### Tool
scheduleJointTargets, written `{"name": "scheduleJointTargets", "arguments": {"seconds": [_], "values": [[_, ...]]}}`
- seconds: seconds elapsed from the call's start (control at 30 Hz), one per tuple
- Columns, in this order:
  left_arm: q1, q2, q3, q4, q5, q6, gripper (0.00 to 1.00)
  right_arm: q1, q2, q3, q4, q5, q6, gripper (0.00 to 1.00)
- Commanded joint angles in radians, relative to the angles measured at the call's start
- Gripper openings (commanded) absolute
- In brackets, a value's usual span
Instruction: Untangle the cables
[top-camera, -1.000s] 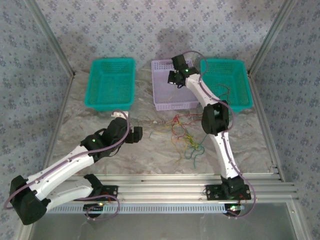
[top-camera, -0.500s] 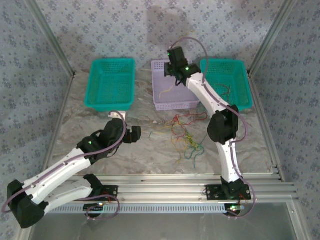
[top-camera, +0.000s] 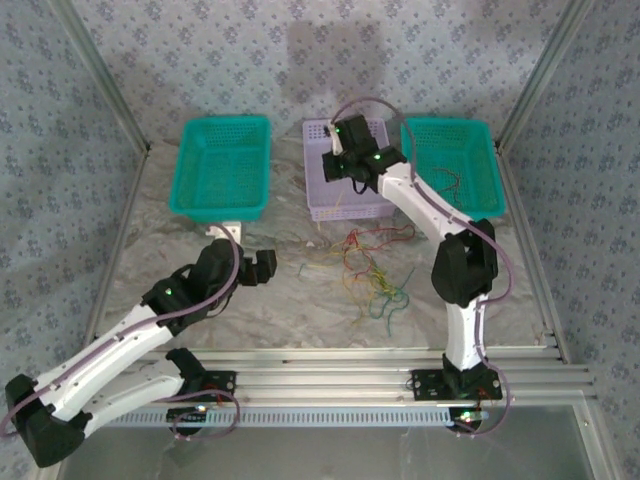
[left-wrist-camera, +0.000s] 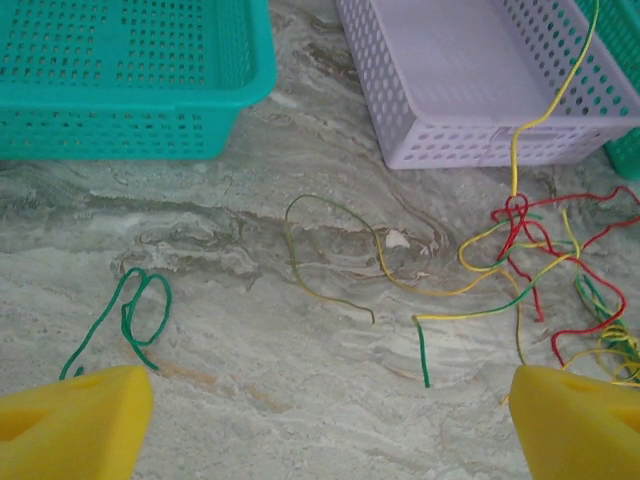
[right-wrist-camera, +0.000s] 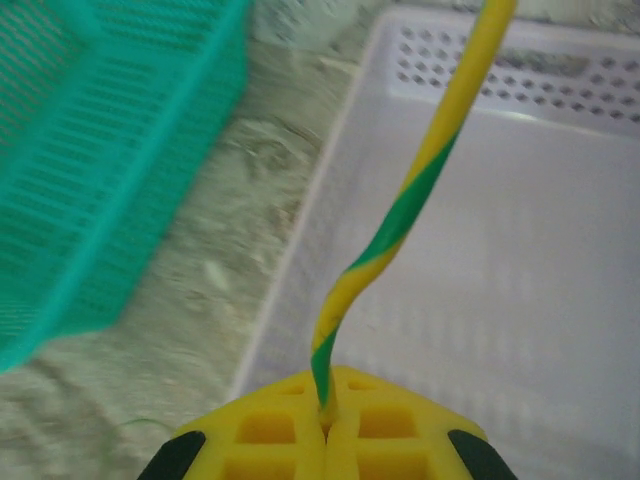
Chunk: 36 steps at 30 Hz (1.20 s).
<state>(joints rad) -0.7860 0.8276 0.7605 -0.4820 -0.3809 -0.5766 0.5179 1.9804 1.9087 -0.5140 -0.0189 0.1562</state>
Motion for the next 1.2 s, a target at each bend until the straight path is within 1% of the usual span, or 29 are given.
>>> {"name": "scheduleJointTargets", "arguments": {"seconds": [0.0,0.03,0.13,0.2,0.27,0.37,0.43,0.5,0.6,0.7,0.8,0.9,1.1,1.17], "values": [[0.010,0.017,0.065,0.015,0.015,0.004,0.92,-0.061,-0.006,0.080,-0.077,-0.164,0.076,0.00],[0.011,0.018,0.063,0.021,0.016,0.003,0.92,-0.077,-0.003,0.091,-0.073,-0.161,0.090,0.00],[0.010,0.016,0.049,0.041,0.013,-0.003,0.92,-0.091,-0.007,0.124,-0.040,-0.085,0.068,0.00],[0.010,0.018,0.043,0.049,0.005,-0.007,0.91,-0.084,-0.006,0.139,0.004,-0.032,0.002,0.00],[0.010,0.019,0.032,0.065,0.001,-0.011,0.91,-0.056,0.007,0.135,0.062,0.084,-0.101,0.00],[0.010,0.024,0.021,0.083,-0.011,-0.018,0.91,0.002,0.084,0.143,0.117,0.240,-0.288,0.00],[0.010,0.024,0.011,0.093,-0.016,-0.023,0.91,0.015,0.136,0.142,0.128,0.264,-0.334,0.00],[0.009,0.024,0.000,0.097,-0.024,-0.027,0.91,0.015,0.172,0.124,0.126,0.249,-0.300,0.00],[0.009,0.016,-0.021,0.098,-0.035,-0.032,0.90,-0.006,0.199,0.053,0.188,0.233,-0.261,0.00],[0.008,0.004,-0.042,0.102,-0.042,-0.034,0.90,-0.026,0.234,0.031,0.199,0.222,-0.222,0.00],[0.008,0.001,-0.050,0.103,-0.045,-0.034,0.90,-0.041,0.235,0.003,0.216,0.179,-0.192,0.00],[0.007,-0.001,-0.057,0.106,-0.046,-0.039,0.90,-0.035,0.244,-0.019,0.217,0.167,-0.192,0.00],[0.006,-0.006,-0.069,0.105,-0.042,-0.046,0.89,-0.016,0.328,0.056,0.049,0.134,-0.185,0.00],[0.006,-0.013,-0.076,0.102,-0.043,-0.046,0.89,-0.025,0.353,0.070,-0.017,0.075,-0.159,0.00]]}}
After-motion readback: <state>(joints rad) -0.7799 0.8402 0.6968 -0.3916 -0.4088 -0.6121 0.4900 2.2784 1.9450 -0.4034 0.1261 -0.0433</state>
